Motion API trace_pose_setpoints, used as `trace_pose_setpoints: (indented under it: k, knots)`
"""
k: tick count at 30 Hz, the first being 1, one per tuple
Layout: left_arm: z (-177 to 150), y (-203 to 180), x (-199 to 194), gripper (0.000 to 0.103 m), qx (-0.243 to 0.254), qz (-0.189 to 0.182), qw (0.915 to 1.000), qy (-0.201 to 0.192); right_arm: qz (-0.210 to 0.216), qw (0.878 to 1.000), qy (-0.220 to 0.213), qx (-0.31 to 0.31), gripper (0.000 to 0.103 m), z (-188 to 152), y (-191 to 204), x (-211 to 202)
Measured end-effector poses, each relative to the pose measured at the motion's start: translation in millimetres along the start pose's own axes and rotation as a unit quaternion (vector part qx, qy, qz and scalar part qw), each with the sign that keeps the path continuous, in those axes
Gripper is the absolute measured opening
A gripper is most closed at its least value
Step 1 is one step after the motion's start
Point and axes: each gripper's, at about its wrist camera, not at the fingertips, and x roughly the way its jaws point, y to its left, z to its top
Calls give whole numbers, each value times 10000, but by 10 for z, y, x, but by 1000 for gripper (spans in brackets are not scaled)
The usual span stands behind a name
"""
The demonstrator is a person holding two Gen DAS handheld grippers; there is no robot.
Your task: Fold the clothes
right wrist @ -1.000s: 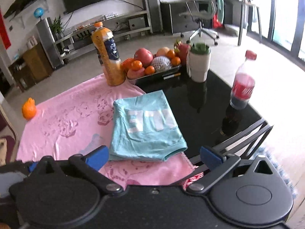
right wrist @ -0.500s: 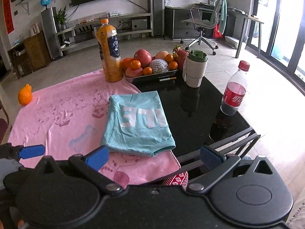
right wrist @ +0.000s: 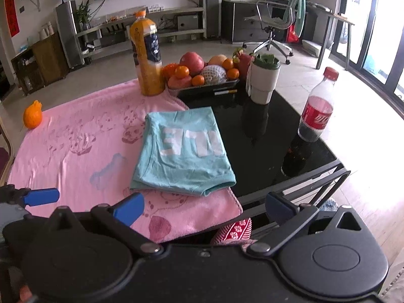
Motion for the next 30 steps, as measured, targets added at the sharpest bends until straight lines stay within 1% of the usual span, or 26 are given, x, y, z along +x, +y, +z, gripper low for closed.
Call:
trace_pose_setpoints:
  k: [4,7,17,30]
  knots:
    - [-32,24,105,102,-23,68,9998,173,59,9998,183,23,103,-61,20,134]
    - [-29,39,150,102,-58,97,9997,222,100,9996,252,55,103,-86,28,199]
    - [-12,59,191,102,-116,132,9996,204,128,9995,287,100,103,-78,0,263]
    - [-16,39,177,102,-105,107,9996,224,97,9995,289,50,103,-59,-18,242]
